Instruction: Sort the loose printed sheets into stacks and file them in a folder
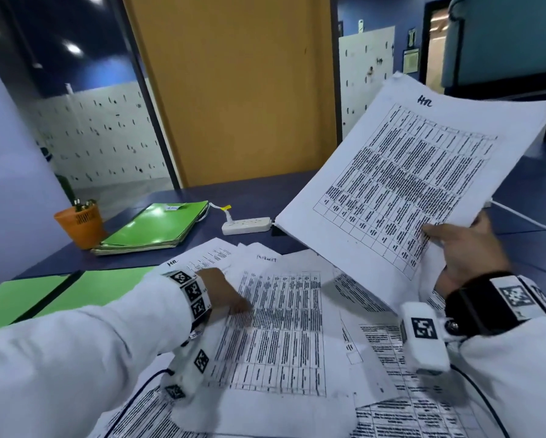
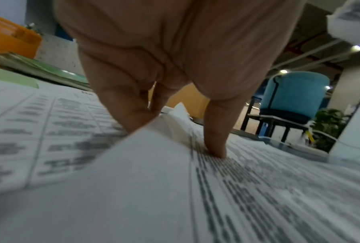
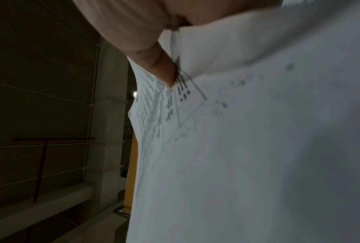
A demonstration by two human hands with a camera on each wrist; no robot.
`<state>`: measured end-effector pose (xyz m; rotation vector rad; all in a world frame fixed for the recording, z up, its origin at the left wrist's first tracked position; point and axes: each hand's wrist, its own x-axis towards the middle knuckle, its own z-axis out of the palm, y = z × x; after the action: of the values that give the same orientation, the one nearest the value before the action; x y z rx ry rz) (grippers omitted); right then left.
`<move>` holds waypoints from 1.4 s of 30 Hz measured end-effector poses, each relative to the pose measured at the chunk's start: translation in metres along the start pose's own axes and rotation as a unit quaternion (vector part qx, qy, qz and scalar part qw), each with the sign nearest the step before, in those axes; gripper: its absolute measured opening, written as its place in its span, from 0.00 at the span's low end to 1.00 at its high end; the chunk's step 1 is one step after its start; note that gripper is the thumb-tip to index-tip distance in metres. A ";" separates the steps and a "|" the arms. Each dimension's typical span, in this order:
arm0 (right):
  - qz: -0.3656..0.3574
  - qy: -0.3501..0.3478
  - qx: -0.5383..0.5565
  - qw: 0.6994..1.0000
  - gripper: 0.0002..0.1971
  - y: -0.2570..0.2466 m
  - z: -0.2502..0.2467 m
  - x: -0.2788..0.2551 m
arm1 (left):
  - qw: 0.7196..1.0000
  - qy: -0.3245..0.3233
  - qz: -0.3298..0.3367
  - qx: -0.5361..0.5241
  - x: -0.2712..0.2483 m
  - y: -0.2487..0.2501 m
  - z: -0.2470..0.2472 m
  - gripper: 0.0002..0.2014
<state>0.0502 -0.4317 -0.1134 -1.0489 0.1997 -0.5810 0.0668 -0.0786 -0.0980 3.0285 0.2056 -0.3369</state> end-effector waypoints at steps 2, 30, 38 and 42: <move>0.002 0.002 0.005 1.000 0.29 0.000 0.000 -0.001 | 1.000 -0.016 0.000 0.009 0.000 0.005 0.005 0.31; 0.046 -0.251 -0.037 0.966 0.27 -0.007 0.041 -0.059 | 0.807 0.163 0.221 -0.523 -0.030 0.000 -0.055 0.20; 0.046 -0.258 -0.109 0.959 0.23 -0.002 0.046 -0.066 | 0.725 0.075 0.271 -0.629 -0.060 0.013 -0.039 0.33; 0.013 -0.245 -0.181 0.953 0.18 -0.006 0.048 -0.074 | 0.742 0.147 0.304 -0.579 -0.066 0.017 -0.031 0.23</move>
<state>0.0066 -0.3571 -0.0932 -1.5105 -0.1233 -0.2471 0.0120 -0.1004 -0.0515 1.7092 -0.4141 0.2666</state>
